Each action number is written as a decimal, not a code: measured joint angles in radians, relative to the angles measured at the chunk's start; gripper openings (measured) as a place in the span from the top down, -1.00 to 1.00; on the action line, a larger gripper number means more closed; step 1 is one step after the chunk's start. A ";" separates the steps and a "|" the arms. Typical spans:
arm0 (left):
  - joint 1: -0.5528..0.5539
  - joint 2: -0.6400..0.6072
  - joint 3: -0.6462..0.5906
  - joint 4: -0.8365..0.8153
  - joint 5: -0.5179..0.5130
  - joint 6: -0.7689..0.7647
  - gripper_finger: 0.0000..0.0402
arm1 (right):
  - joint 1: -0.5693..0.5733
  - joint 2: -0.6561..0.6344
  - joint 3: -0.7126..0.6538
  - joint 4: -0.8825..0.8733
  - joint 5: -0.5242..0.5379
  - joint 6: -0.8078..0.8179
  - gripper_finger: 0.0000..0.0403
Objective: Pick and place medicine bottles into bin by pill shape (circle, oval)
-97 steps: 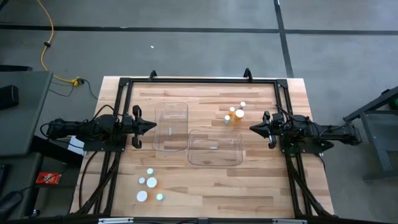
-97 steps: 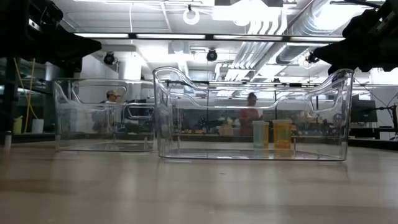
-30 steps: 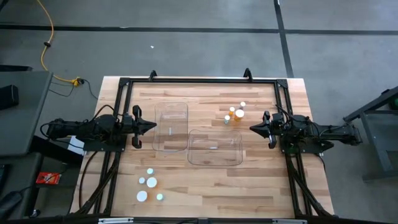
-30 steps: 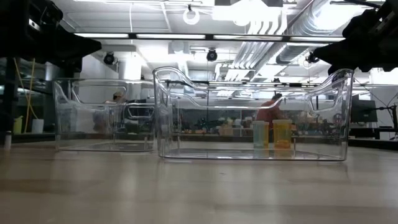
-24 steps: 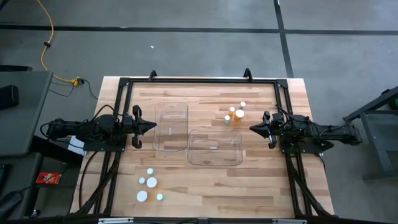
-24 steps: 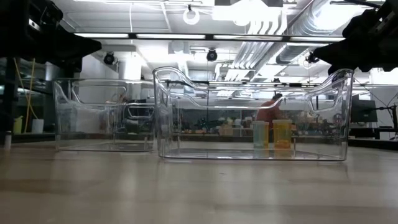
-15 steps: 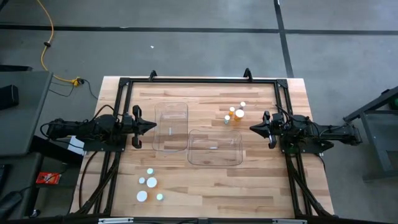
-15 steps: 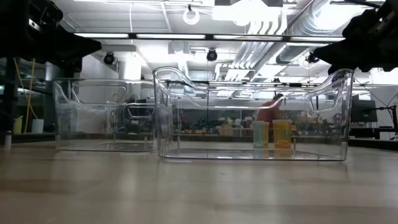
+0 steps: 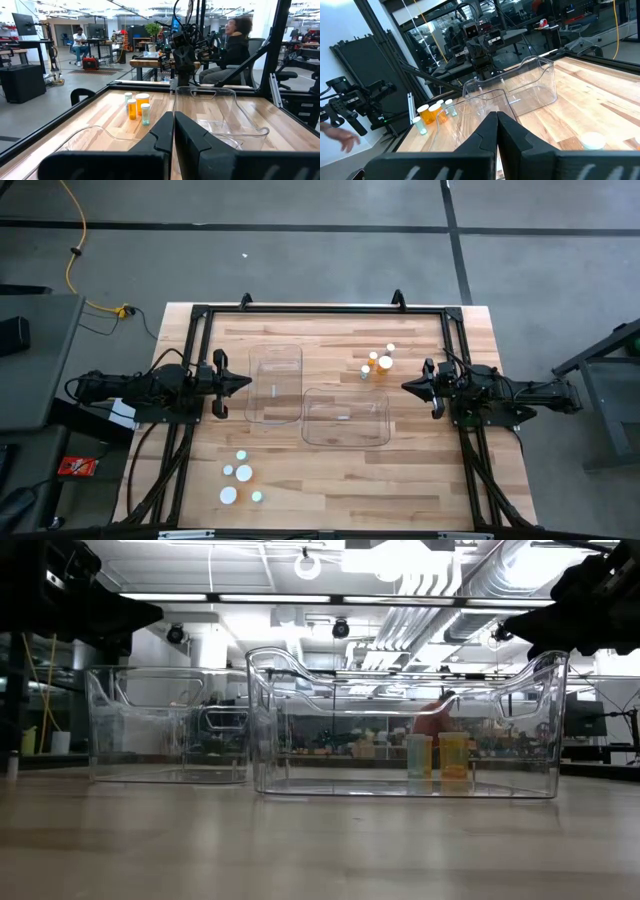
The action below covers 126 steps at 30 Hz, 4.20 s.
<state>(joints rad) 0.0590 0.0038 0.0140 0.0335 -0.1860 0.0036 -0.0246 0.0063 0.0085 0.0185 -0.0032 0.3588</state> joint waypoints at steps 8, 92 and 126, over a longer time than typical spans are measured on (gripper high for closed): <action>0.000 0.000 0.000 0.000 0.000 0.000 0.97 | 0.000 0.000 0.000 0.000 0.000 0.000 1.00; 0.000 0.000 0.000 0.000 0.000 0.000 0.97 | 0.000 0.000 0.000 0.054 0.077 0.004 1.00; 0.000 0.000 0.000 0.000 0.000 0.000 0.97 | -0.224 0.968 0.669 -0.447 0.412 0.264 -0.49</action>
<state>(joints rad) 0.0593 0.0037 0.0139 0.0336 -0.1860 0.0036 -0.2488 0.9740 0.6775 -0.4283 0.4083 0.6226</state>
